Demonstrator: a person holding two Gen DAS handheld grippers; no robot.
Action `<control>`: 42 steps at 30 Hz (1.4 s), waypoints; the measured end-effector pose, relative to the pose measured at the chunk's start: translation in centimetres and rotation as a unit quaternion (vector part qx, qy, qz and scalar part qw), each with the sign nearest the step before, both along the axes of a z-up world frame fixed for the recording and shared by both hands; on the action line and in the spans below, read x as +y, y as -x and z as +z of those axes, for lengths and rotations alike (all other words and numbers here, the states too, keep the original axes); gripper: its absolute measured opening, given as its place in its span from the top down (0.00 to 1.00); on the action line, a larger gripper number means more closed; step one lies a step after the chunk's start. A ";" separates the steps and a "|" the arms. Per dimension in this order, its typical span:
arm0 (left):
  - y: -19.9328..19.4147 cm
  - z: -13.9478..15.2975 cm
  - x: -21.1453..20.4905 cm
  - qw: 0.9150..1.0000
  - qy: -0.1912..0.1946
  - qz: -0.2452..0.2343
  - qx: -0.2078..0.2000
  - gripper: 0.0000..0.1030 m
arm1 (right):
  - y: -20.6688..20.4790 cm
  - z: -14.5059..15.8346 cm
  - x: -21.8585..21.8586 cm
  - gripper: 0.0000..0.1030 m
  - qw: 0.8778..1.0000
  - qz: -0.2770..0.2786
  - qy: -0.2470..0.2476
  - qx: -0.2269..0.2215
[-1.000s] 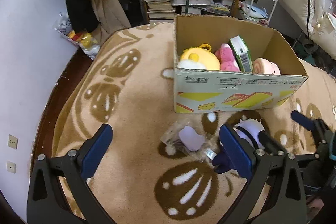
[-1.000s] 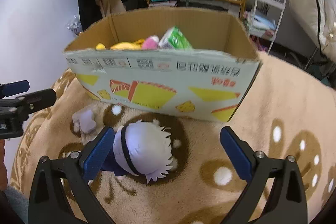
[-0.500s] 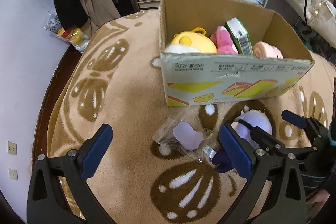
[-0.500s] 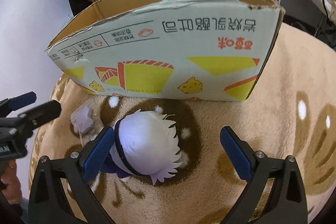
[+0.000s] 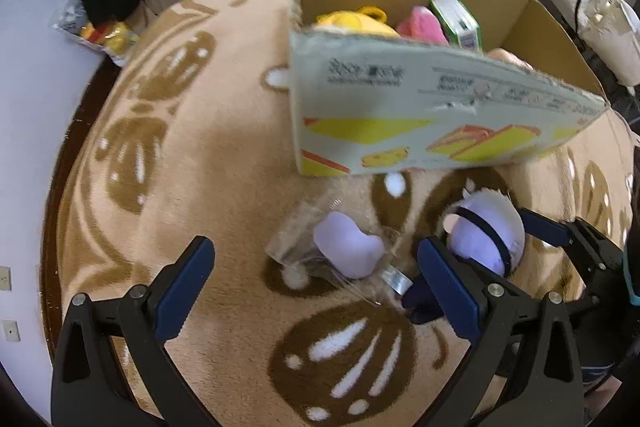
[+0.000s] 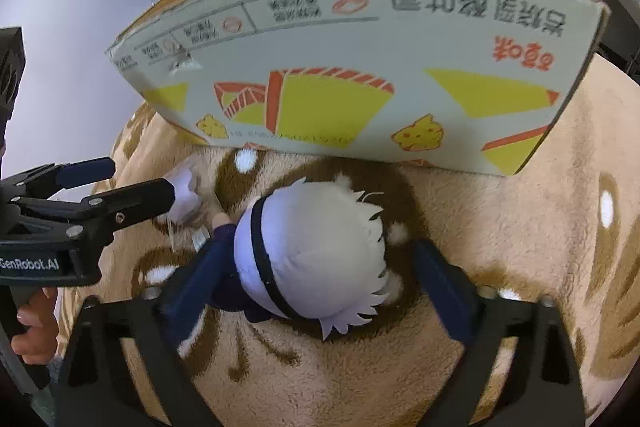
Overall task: Organize soft objects
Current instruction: 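Lower the left tool toward the clear bag while the right tool approaches the white-haired doll, then close the left tool on the clear bag while the right tool grips the white-haired doll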
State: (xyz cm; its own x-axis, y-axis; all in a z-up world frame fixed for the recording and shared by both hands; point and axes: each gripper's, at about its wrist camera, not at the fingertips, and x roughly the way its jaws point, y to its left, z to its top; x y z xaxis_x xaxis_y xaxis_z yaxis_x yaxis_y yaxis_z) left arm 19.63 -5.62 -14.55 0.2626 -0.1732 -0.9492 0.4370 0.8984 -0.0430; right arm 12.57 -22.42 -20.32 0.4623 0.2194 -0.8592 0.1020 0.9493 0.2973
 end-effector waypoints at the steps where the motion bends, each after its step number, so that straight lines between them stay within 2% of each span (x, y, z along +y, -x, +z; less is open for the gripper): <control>1: 0.0 -0.1 0.0 1.000 0.001 -0.001 0.002 0.03 | 0.0 0.0 0.1 0.09 1.000 0.001 -0.001 -0.002; 4: 0.0 -0.8 -0.2 1.000 0.009 -0.005 0.018 0.03 | -0.1 0.0 0.2 0.18 1.000 0.009 -0.013 -0.003; 6: 0.0 -1.2 -0.2 1.000 0.006 -0.007 0.022 0.03 | -0.1 0.0 0.2 0.18 1.000 0.011 -0.012 -0.003; 9: 0.0 -1.7 -0.3 1.000 -0.002 -0.009 0.024 0.03 | -0.3 -0.1 1.0 0.28 1.000 0.020 -0.024 -0.003; 16: -0.6 -2.8 -0.2 0.998 0.005 0.000 0.056 0.03 | -0.6 0.2 2.0 0.33 0.999 0.027 -0.017 -0.007; 22: -1.6 -3.7 -0.2 0.999 -0.004 -0.002 0.052 0.03 | 0.9 0.6 1.1 0.34 1.000 0.027 0.002 -0.001; 26: -1.2 -4.4 -0.9 0.998 -0.028 -0.015 0.045 0.03 | 0.7 1.4 0.1 0.34 1.000 0.009 0.009 0.009; 29: -1.2 -5.0 -1.5 0.998 -0.041 -0.023 0.038 0.03 | 0.7 0.8 -0.9 0.34 1.000 -0.002 0.004 0.014; 42: -2.0 -5.9 -2.6 0.999 -0.051 -0.017 0.002 0.03 | 0.7 0.4 -0.9 0.34 1.000 -0.001 0.002 0.017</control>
State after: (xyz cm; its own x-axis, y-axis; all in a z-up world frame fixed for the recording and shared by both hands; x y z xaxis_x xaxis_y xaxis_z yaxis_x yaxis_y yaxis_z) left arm 21.62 -8.21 -20.41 0.2547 -0.0843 -0.9633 0.4669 0.8831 0.0462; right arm 11.90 -23.30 -19.92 0.4334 0.2147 -0.8753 0.1130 0.9506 0.2891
